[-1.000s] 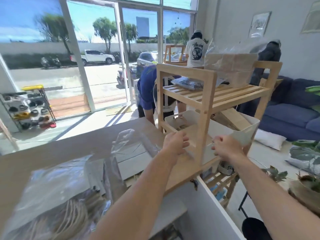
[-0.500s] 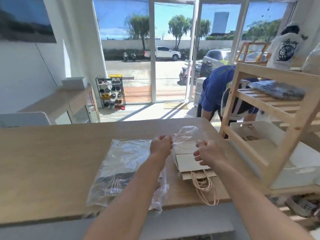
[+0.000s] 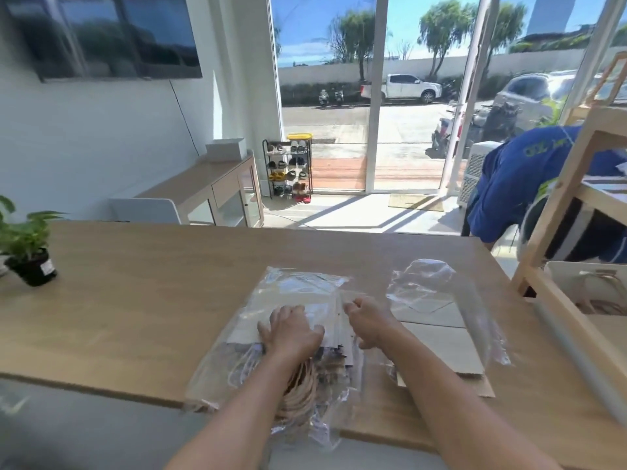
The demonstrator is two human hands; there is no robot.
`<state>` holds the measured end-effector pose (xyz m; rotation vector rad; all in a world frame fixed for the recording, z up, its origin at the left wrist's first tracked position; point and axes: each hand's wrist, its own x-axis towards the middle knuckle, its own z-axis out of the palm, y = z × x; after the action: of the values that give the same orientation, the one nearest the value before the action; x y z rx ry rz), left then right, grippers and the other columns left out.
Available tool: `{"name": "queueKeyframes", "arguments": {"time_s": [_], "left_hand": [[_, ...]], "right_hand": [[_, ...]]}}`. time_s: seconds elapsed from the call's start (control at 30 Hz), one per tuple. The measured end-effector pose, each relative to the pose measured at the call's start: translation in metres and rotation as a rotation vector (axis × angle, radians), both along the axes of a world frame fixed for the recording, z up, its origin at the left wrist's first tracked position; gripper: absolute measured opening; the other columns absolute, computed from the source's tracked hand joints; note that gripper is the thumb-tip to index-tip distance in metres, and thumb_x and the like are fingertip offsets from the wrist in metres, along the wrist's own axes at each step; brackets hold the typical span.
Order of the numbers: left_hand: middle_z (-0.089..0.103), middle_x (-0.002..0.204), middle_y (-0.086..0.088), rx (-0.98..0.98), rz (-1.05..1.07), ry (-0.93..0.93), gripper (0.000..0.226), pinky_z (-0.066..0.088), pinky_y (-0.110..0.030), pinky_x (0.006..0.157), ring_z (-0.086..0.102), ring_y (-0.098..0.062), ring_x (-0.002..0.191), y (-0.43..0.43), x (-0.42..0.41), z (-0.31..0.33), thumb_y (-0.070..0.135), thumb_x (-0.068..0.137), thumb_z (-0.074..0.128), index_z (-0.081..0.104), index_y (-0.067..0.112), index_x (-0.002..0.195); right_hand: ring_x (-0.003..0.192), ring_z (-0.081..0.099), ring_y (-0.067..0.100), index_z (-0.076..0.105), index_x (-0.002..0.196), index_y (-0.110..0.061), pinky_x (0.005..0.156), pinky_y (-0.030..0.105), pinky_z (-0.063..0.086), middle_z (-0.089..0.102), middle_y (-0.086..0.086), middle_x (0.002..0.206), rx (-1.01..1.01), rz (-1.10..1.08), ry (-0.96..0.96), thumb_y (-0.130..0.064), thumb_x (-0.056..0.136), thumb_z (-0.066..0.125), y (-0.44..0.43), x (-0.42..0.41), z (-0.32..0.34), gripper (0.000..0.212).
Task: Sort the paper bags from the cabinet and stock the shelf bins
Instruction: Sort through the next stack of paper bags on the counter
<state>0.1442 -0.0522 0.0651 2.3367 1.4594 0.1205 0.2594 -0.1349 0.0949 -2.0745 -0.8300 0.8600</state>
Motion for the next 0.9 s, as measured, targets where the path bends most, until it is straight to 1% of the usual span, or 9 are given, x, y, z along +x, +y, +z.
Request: {"name": "queueKeyframes", "arguments": {"time_s": [0.1,0.27,0.37,0.47,0.53,0.57,0.73,0.8,0.9], "left_hand": [[0.043,0.143,-0.001,0.001,-0.019,0.007,0.045,0.025,-0.045,0.107,0.036,-0.024,0.134,0.004,-0.005,-0.002,0.039,0.092,0.042,0.048,0.022,0.132],[0.047,0.141,0.002,-0.004,-0.049,0.013,0.04,0.033,-0.042,0.103,0.042,-0.024,0.13,0.019,-0.01,0.001,0.038,0.094,0.039,0.053,0.027,0.13],[0.049,0.14,0.002,-0.04,-0.064,0.011,0.041,0.038,-0.046,0.105,0.044,-0.025,0.129,0.031,-0.012,0.001,0.039,0.094,0.039,0.055,0.028,0.131],[0.052,0.135,-0.001,-0.064,-0.106,0.011,0.04,0.041,-0.046,0.103,0.047,-0.027,0.125,0.039,-0.012,0.002,0.039,0.093,0.04,0.058,0.027,0.126],[0.056,0.128,-0.004,-0.057,-0.144,0.007,0.035,0.043,-0.044,0.1,0.05,-0.027,0.119,0.045,-0.013,0.002,0.037,0.093,0.041,0.062,0.025,0.118],[0.058,0.125,-0.005,-0.045,-0.171,0.006,0.033,0.045,-0.042,0.098,0.052,-0.028,0.116,0.048,-0.014,0.002,0.035,0.092,0.041,0.063,0.024,0.115],[0.06,0.126,-0.012,-0.122,-0.369,0.117,0.034,0.044,-0.03,0.094,0.055,-0.028,0.118,0.069,-0.014,0.006,0.029,0.099,0.044,0.061,0.01,0.121],[0.061,0.124,-0.012,-0.166,-0.416,0.141,0.038,0.043,-0.029,0.09,0.055,-0.029,0.117,0.074,-0.015,0.004,0.038,0.098,0.047,0.06,0.009,0.119],[0.063,0.118,-0.008,-0.226,-0.446,0.057,0.045,0.045,-0.029,0.086,0.057,-0.025,0.113,0.08,-0.024,0.0,0.048,0.094,0.045,0.065,0.012,0.113]], "right_hand": [[0.113,0.053,0.036,0.053,0.128,-0.009,0.085,0.046,0.056,0.051,0.015,0.127,-0.179,0.09,-0.048,-0.031,0.1,0.033,0.003,-0.007,-0.012,0.041],[0.128,0.045,0.03,0.044,0.14,-0.001,0.102,0.03,0.038,0.046,0.02,0.141,-0.191,0.084,0.009,-0.041,0.101,0.027,0.006,-0.012,-0.032,0.058],[0.125,0.048,0.031,0.044,0.14,-0.006,0.094,0.029,0.042,0.047,0.017,0.142,-0.19,0.028,0.05,-0.048,0.096,0.035,0.013,-0.014,-0.033,0.062],[0.1,0.058,0.026,0.051,0.13,-0.009,0.072,0.027,0.044,0.059,0.013,0.123,-0.205,-0.013,0.091,-0.048,0.09,0.045,0.018,-0.016,-0.03,0.056],[0.069,0.05,0.017,0.055,0.113,-0.014,0.055,0.024,0.039,0.057,0.005,0.091,-0.205,-0.053,0.112,-0.049,0.086,0.051,0.021,-0.019,-0.026,0.044],[0.065,0.045,0.015,0.054,0.109,-0.015,0.053,0.024,0.036,0.053,0.003,0.086,-0.201,-0.084,0.125,-0.049,0.084,0.053,0.023,-0.02,-0.024,0.042],[0.085,0.062,0.024,0.05,0.123,-0.008,0.06,0.027,0.047,0.059,0.01,0.111,-0.218,-0.161,0.003,-0.043,0.079,0.058,0.041,-0.035,-0.02,0.057],[0.089,0.063,0.024,0.062,0.108,-0.011,0.068,0.029,0.049,0.064,0.009,0.103,-0.263,-0.141,0.002,-0.042,0.077,0.058,0.045,-0.039,-0.02,0.044],[0.071,0.056,0.016,0.061,0.076,-0.02,0.063,0.027,0.042,0.059,0.0,0.079,-0.237,-0.158,0.179,-0.04,0.071,0.06,0.046,-0.044,-0.021,0.021]]}}
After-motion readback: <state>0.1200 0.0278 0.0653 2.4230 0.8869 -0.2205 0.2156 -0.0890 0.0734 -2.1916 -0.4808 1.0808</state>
